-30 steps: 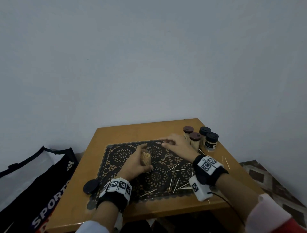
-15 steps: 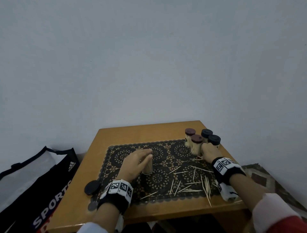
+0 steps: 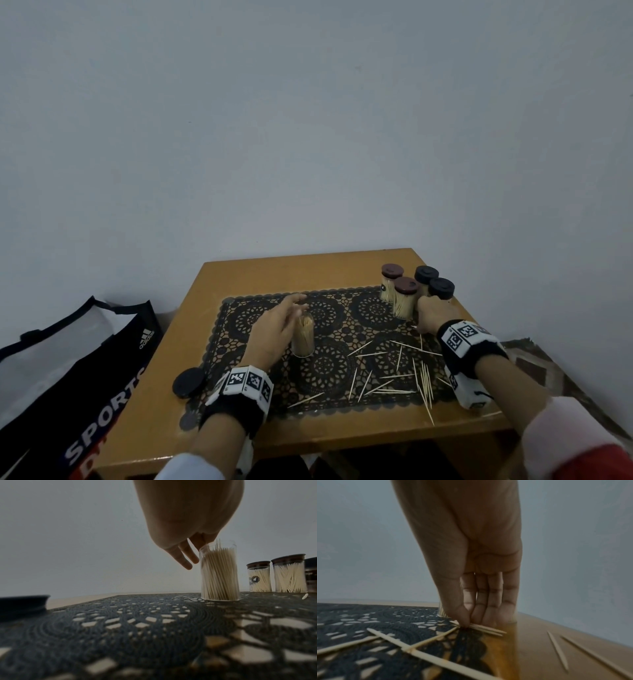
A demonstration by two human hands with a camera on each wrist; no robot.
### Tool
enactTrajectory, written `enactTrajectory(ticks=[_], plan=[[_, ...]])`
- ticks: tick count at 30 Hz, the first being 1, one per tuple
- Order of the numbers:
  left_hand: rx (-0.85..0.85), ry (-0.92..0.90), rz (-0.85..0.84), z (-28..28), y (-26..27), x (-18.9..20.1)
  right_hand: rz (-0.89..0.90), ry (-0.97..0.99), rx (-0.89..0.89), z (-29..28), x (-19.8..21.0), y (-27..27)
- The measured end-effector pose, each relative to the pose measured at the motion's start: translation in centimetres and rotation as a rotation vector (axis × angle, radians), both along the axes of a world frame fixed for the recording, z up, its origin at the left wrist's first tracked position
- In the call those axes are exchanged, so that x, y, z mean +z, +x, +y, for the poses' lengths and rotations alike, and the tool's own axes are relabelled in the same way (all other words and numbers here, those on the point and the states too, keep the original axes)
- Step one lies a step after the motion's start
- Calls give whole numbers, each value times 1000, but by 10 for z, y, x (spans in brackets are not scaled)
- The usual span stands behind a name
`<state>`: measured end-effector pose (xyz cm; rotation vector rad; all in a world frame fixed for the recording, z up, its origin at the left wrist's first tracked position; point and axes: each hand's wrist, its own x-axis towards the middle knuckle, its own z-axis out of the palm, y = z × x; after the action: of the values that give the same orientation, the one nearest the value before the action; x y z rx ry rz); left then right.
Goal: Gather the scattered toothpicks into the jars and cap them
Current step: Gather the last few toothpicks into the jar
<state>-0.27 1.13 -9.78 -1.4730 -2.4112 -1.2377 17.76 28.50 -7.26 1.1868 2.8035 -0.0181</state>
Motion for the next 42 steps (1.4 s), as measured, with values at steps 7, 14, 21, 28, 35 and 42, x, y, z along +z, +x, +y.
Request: enactTrajectory(ticks=[7, 14, 21, 28, 35, 42], plan=[[22, 18, -58, 2, -2, -2, 54, -200, 89, 19, 9, 9], [125, 50, 3, 0, -4, -3, 42, -296, 332, 21, 18, 22], [147, 39, 89, -1, -3, -2, -23, -134, 361, 14, 12, 21], [134, 45, 83, 0, -5, -3, 44, -224, 333, 12, 10, 21], [105, 50, 102, -1, -4, -3, -17, -295, 318, -15, 17, 9], [123, 46, 118, -2, -4, -2, -73, -142, 362, -21, 16, 4]])
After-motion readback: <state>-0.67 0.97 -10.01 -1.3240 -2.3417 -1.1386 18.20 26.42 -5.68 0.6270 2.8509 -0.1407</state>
